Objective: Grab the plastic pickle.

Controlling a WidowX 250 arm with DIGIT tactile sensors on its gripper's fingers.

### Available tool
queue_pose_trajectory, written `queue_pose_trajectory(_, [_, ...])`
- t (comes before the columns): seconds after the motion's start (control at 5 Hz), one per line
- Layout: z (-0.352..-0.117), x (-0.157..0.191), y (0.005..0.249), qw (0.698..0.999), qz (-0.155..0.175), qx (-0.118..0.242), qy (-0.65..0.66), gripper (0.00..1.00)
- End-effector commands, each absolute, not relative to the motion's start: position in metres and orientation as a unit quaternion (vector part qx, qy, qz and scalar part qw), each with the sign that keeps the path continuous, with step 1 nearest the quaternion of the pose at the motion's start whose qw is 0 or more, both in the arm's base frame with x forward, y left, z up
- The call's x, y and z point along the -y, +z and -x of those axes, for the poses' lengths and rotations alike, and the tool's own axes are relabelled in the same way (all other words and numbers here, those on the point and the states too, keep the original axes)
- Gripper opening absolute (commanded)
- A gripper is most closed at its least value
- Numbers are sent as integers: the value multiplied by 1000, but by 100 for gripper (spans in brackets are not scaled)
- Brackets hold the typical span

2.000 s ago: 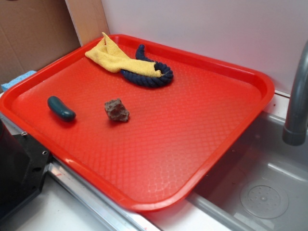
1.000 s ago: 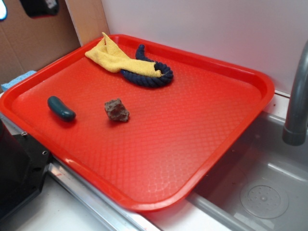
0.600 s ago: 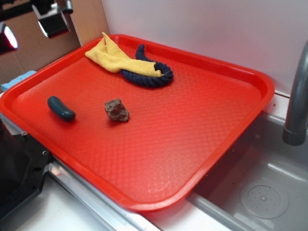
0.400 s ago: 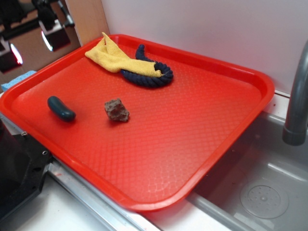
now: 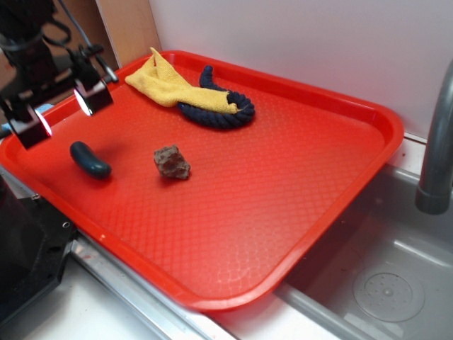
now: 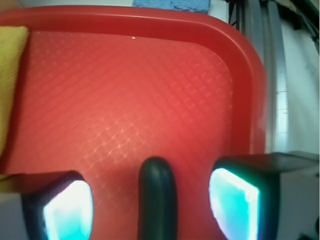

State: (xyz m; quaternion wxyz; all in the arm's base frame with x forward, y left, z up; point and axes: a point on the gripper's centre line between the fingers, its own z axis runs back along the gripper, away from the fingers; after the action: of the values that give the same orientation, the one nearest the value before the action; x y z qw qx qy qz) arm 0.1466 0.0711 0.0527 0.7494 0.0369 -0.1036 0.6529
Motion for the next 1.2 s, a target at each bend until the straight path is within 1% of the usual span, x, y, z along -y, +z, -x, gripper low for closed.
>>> queue_pose_trajectory(0.0, [-151, -58, 26, 760, -60, 121, 636, 100])
queue_pose_trajectory(0.2, [-154, -53, 14, 764, -72, 117, 630, 99])
queue_pose_trajectory(0.4, [-151, -51, 15, 761, -70, 128, 632, 0])
queue_pose_trajectory(0.6, [-149, -53, 19, 759, -68, 132, 634, 0])
queue_pose_trajectory(0.8, [-153, -51, 33, 787, -61, 129, 600, 0])
queue_pose_trajectory(1.0, [-163, -44, 67, 835, -49, 133, 532, 0])
